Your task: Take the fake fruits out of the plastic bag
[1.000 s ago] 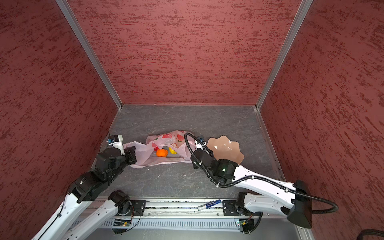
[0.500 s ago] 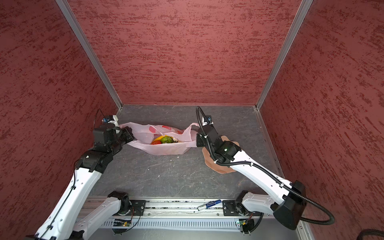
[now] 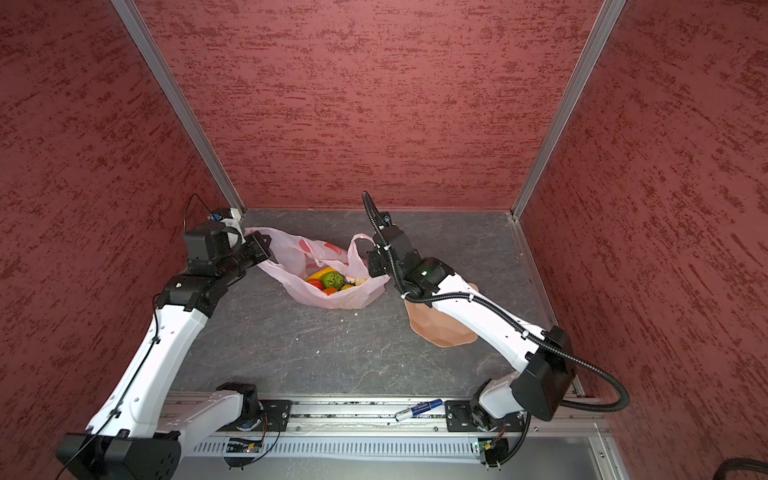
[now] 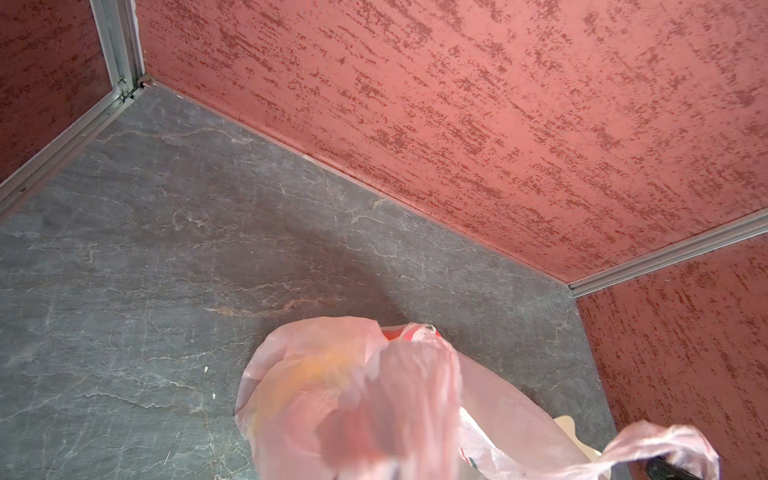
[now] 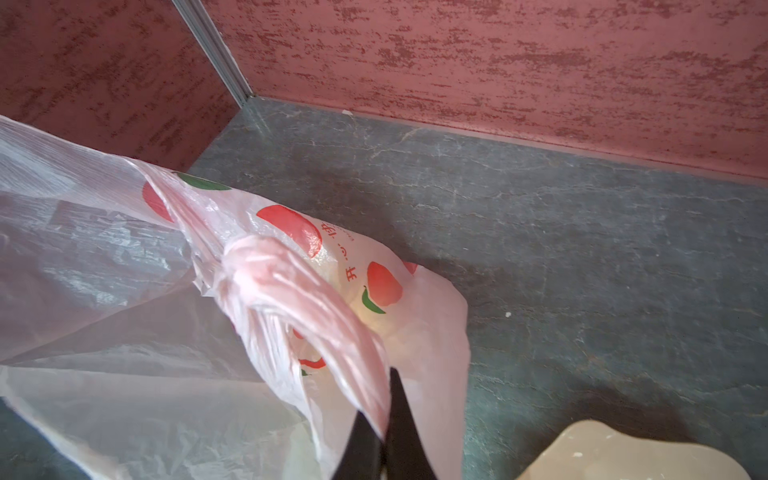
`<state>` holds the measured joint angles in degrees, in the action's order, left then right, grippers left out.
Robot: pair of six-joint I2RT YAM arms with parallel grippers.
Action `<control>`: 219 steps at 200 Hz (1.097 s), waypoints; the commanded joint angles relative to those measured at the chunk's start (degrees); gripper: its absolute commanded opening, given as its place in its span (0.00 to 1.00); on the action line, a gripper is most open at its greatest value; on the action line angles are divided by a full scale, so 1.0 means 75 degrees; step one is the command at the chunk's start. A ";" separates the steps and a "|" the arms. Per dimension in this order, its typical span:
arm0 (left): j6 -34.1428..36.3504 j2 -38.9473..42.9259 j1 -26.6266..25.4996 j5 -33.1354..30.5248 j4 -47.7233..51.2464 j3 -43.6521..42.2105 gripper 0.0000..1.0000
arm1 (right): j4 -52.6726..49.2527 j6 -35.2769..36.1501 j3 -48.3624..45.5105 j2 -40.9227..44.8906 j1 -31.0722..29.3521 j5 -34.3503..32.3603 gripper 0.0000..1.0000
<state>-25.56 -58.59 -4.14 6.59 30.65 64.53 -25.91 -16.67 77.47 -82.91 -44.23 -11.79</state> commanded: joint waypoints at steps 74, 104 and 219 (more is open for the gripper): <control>-0.0394 0.1673 -0.0359 -0.0111 0.1445 0.0391 0.00 | 0.0215 0.0055 -0.0389 0.1237 -0.0877 0.0428 0.02; -0.0412 0.1895 -0.0527 -0.0228 0.1831 0.0548 0.00 | 0.0058 -0.0028 -0.0357 0.1464 -0.1225 0.0261 0.02; -0.0456 0.1496 -0.0468 -0.0637 0.2402 0.0297 0.00 | 0.0212 -0.0005 -0.0886 0.1376 -0.1503 -0.0360 0.02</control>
<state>-28.56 -47.92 -7.99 2.70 47.07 69.34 -25.74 -17.04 73.87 -72.29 -55.24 -12.27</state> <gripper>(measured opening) 0.048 0.047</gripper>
